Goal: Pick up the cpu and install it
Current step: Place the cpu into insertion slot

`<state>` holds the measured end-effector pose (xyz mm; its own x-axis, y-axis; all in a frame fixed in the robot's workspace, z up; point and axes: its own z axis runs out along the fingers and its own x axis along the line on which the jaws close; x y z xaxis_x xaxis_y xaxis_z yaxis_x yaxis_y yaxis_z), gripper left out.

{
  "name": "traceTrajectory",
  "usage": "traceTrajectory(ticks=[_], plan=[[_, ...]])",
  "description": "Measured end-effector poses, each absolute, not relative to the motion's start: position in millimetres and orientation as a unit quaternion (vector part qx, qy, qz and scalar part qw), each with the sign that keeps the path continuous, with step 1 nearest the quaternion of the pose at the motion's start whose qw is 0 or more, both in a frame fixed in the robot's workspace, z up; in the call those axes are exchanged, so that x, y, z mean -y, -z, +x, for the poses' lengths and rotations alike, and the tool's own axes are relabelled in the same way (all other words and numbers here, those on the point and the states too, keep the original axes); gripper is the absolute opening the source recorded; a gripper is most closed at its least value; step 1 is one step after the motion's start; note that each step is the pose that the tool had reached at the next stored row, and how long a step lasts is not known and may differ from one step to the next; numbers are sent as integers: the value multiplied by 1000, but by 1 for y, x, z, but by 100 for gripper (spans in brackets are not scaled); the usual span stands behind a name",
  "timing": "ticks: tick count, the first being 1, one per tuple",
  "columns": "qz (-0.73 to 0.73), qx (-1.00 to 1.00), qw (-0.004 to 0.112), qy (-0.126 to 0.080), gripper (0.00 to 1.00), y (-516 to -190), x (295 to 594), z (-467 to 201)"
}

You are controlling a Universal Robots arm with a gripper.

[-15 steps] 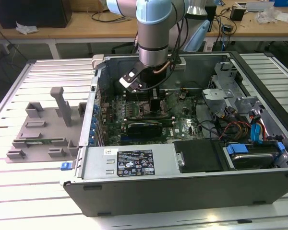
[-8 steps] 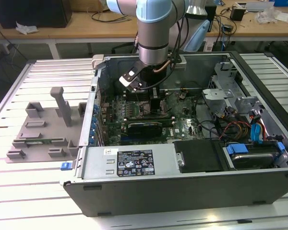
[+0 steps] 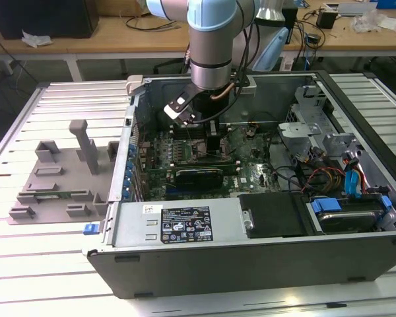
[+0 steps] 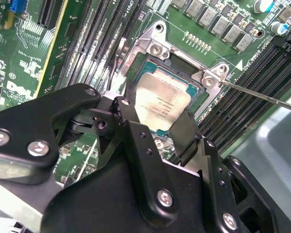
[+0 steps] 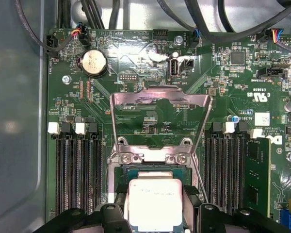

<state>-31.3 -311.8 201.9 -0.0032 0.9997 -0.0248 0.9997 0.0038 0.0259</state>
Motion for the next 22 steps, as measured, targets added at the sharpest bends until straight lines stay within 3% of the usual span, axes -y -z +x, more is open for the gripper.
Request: traceTrajectory(ticks=[22], plan=[[709, -705, 15, -4, 53, -200, 312, -31]])
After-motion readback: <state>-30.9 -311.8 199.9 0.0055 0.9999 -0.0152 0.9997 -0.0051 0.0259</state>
